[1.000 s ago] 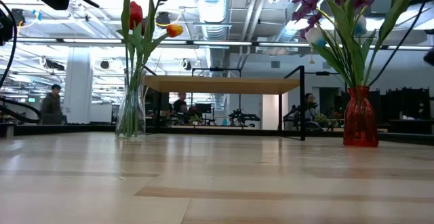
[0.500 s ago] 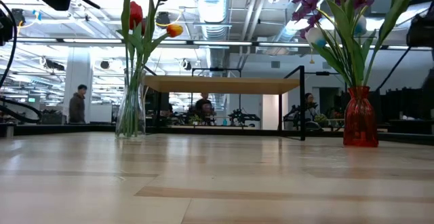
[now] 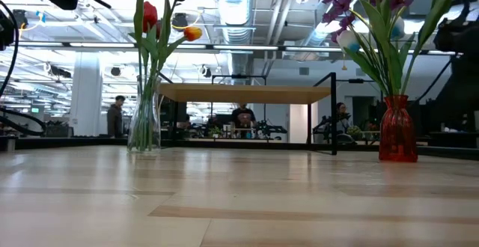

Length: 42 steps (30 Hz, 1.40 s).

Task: Pick and place flowers into a vace then onto a shelf
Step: Put the red vase with flower on the shelf

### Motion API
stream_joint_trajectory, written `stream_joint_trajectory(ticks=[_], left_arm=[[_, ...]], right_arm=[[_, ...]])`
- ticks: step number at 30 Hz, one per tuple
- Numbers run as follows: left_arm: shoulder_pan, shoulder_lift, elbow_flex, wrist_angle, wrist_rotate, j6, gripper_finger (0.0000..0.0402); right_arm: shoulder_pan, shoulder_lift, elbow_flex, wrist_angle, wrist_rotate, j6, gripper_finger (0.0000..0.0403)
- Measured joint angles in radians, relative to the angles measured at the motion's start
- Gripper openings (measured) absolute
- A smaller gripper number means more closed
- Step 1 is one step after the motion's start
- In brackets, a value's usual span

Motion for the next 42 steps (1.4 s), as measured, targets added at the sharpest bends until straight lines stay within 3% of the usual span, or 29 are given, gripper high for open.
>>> stream_joint_trajectory(ticks=[21, 37, 42], left_arm=[[0.0, 0.0, 0.0, -0.009, 0.001, 0.0, 0.0135], [0.0, 0.0, 0.0, -0.009, 0.001, -0.002, 0.0135], [0.0, 0.0, 0.0, -0.01, 0.001, -0.004, 0.0135]], right_arm=[[-0.206, 0.043, 0.002, 0.123, 0.05, -0.179, 0.0255], [-0.249, 0.042, 0.002, 0.103, 0.049, -0.205, 0.0256], [-0.243, 0.042, 0.002, 0.101, 0.102, -0.211, 0.0256]])
